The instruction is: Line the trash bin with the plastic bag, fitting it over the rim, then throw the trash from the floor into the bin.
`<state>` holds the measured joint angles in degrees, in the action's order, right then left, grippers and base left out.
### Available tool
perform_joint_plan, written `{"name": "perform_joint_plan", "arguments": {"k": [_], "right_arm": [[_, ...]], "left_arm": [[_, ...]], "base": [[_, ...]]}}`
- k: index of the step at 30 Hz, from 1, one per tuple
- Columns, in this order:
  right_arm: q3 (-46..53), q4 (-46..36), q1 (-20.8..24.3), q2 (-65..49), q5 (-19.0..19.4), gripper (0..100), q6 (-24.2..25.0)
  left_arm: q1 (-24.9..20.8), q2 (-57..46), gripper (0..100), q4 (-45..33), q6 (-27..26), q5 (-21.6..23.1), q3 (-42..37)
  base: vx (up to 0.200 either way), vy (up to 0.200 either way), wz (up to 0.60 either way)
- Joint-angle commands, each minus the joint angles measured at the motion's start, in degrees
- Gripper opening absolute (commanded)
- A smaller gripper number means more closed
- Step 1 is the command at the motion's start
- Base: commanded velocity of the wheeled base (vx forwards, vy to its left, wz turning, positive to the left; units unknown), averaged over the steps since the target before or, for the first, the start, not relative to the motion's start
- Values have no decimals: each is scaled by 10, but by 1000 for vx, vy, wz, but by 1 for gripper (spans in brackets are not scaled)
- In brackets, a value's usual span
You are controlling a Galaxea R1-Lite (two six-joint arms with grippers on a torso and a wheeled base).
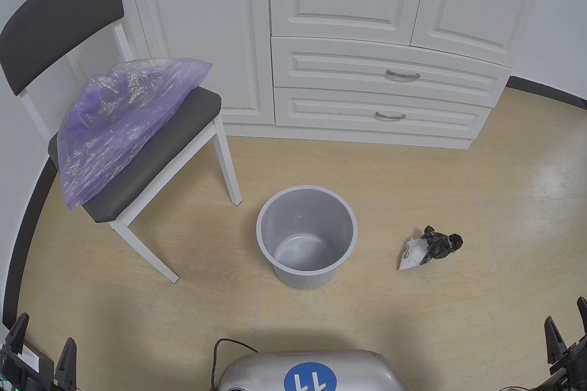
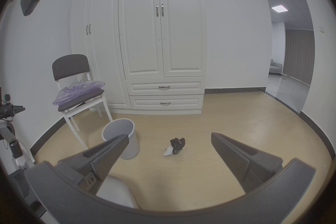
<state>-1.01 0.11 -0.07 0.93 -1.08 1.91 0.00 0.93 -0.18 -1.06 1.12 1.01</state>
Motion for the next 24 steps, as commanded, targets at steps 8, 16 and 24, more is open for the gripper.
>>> {"name": "perform_joint_plan", "arguments": {"k": [8,16,24], "right_arm": [[9,-1,0,-9,3,100,-2],[9,-1,-1,-9,18,100,-44],[9,2,0,-9,25,100,-43]], "left_arm": [[0,-8,100,0,0,0,-9],[2,-9,100,2,-28,22,-10],[2,-9,100,5,-28,24,-8]], "base": [[0,0,0],[0,0,0],[0,0,0]]}}
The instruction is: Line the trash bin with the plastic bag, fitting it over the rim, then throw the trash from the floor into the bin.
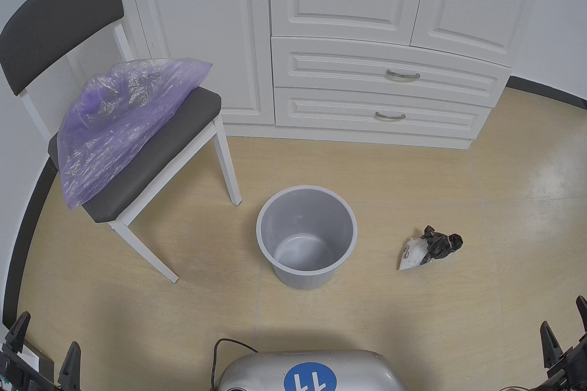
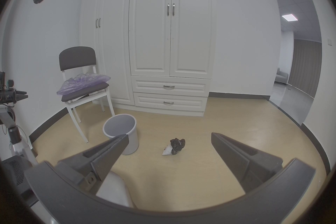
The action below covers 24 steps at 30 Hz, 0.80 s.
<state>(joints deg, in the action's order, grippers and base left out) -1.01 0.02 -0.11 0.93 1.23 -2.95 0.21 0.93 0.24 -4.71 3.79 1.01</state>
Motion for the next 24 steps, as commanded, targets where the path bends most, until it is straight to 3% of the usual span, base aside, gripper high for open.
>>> {"name": "perform_joint_plan", "arguments": {"k": [1,2,4,5,6,10,11,13,14,15,16,19,24], "right_arm": [[9,3,0,-9,2,100,14],[9,3,1,-9,0,100,30],[8,3,1,-9,-9,100,52],[8,3,2,-9,-11,100,52],[8,3,2,-9,-11,100,52],[9,4,0,-9,-12,100,44],[3,41,0,-9,-10,100,34],[-6,156,0,-9,12,100,30],[-10,230,0,-8,46,100,32],[-9,237,0,-1,59,100,31],[-14,215,-9,16,80,100,30],[-65,118,-2,78,91,100,40],[-187,96,10,264,91,100,63]], "left_arm": [[0,-9,100,6,18,-7,-8],[-1,-9,100,23,43,-11,-2],[-1,-9,100,114,164,-19,11],[-1,-9,100,141,198,-19,15],[-1,-9,100,141,198,-19,15],[-1,-9,100,150,134,-26,14],[-1,-9,100,147,96,-33,18],[-1,-9,100,147,73,-34,21],[-1,-9,100,144,54,-33,29],[-2,-7,100,138,48,-33,34],[-3,0,100,119,38,-32,46],[-13,39,100,48,17,-34,98],[-36,175,100,-18,15,-46,168]], "base": [[0,0,0],[0,0,0],[0,0,0],[0,0,0],[0,0,0],[0,0,0],[0,0,0],[0,0,0],[0,0,0],[0,0,0],[0,0,0],[0,0,0],[0,0,0]]}}
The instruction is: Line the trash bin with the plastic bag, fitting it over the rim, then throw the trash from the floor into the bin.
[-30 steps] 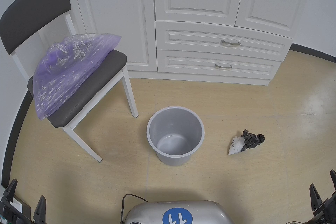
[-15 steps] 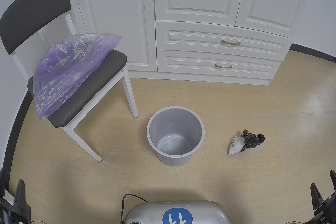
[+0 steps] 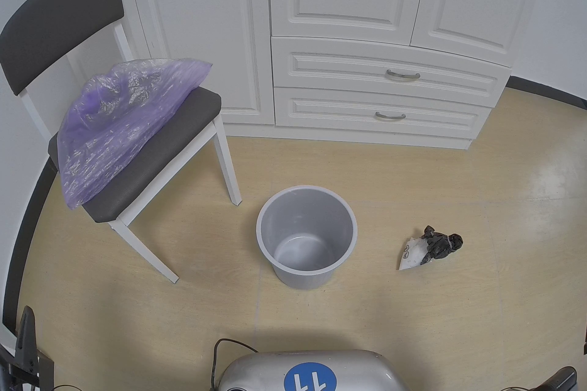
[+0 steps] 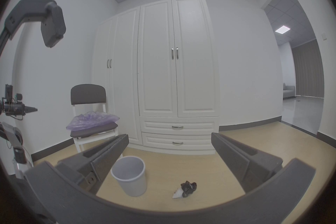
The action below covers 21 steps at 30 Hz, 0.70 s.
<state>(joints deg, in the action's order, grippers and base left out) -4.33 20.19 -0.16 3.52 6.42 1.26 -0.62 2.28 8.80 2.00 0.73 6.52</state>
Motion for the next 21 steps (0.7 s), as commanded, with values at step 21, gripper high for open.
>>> {"name": "perform_joint_plan", "arguments": {"k": [21], "right_arm": [[-162,-33,44,484,43,100,-131]], "left_arm": [[19,382,100,-157,-169,-86,233]], "base": [[0,0,0]]}}
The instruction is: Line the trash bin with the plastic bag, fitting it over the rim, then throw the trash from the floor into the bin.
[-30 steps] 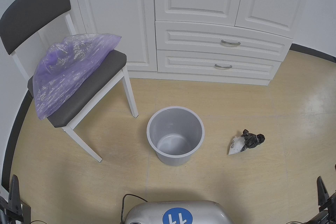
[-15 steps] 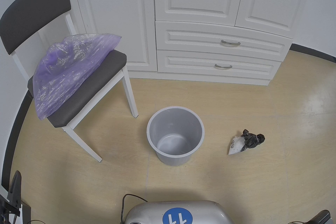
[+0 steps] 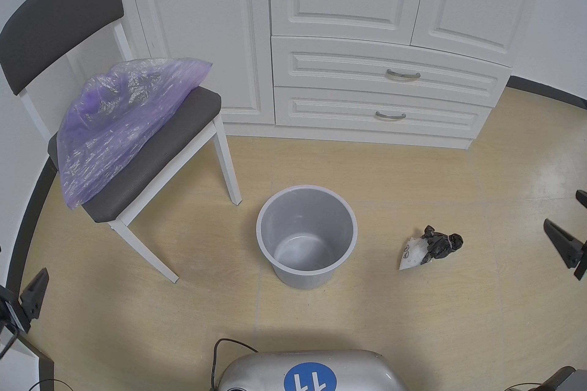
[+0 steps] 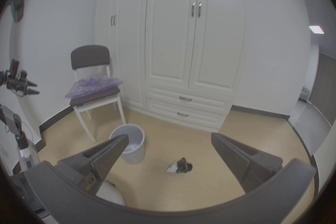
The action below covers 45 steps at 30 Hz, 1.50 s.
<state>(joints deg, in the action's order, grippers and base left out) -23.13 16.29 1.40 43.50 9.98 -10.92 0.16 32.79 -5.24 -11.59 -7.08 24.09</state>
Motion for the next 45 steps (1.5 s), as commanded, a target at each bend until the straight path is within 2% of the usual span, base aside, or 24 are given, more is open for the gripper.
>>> {"name": "perform_joint_plan", "arguments": {"k": [1,4,8,11,14,19,31,32,35,37,44,45], "right_arm": [[28,10,34,93,7,100,-8],[36,31,34,125,7,100,-5],[40,89,4,154,8,100,20],[38,113,2,161,8,100,27],[35,121,9,162,9,100,27],[35,122,29,146,9,100,27],[26,121,31,112,8,100,30],[15,121,31,113,7,100,52],[10,121,37,117,6,100,64],[8,122,69,123,-5,100,70],[5,158,171,150,-110,100,105],[5,158,171,150,-110,100,105]], "left_arm": [[15,94,100,-23,-44,-8,69],[31,140,100,-39,-67,-9,92],[52,194,100,-41,-114,-10,111],[57,221,100,-44,-144,-12,118],[57,250,100,-38,-173,-47,120],[57,276,100,-37,-176,-60,141],[60,284,100,-36,-173,-56,129],[60,309,100,-30,-173,-57,128],[60,318,100,-16,-172,-58,124],[60,329,100,24,-171,-58,98],[73,333,100,179,-170,-57,-9],[73,333,100,179,-170,-57,-9]], "base": [[0,0,0],[0,0,0],[0,0,0],[0,0,0],[0,0,0],[0,0,0],[0,0,0],[0,0,0],[0,0,0],[0,0,0],[0,0,0],[0,0,0]]}}
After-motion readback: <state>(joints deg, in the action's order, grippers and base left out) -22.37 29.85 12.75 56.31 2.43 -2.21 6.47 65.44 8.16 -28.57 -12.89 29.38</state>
